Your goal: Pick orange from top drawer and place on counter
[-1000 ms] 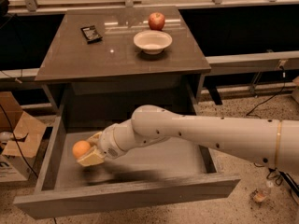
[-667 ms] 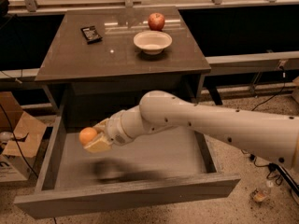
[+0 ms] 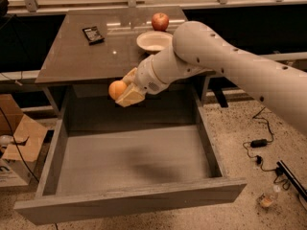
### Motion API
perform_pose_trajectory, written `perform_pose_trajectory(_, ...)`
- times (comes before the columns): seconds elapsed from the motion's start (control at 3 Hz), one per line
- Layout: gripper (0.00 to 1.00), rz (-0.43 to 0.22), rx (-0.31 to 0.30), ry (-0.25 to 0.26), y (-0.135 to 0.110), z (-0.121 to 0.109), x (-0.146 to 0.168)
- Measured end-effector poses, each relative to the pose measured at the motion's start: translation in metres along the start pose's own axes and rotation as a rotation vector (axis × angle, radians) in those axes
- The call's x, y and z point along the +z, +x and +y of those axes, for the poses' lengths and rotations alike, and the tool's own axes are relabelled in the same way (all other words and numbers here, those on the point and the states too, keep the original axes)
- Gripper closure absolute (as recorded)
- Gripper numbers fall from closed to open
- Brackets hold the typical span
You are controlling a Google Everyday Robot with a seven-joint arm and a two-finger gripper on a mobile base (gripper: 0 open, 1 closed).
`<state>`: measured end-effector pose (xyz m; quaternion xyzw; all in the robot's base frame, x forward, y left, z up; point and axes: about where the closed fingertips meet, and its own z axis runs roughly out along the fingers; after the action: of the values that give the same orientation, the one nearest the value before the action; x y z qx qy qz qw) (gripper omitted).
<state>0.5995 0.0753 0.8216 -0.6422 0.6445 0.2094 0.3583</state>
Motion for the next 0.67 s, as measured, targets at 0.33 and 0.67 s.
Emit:
perform_pose_trajectory(0.33, 1.0, -0.001, -0.001, 0.001, -0.001, 0.0, 0.0)
perform_pose_trajectory(0.67, 1.0, -0.01, -0.05, 0.077, -0.007, -0.016, -0.014)
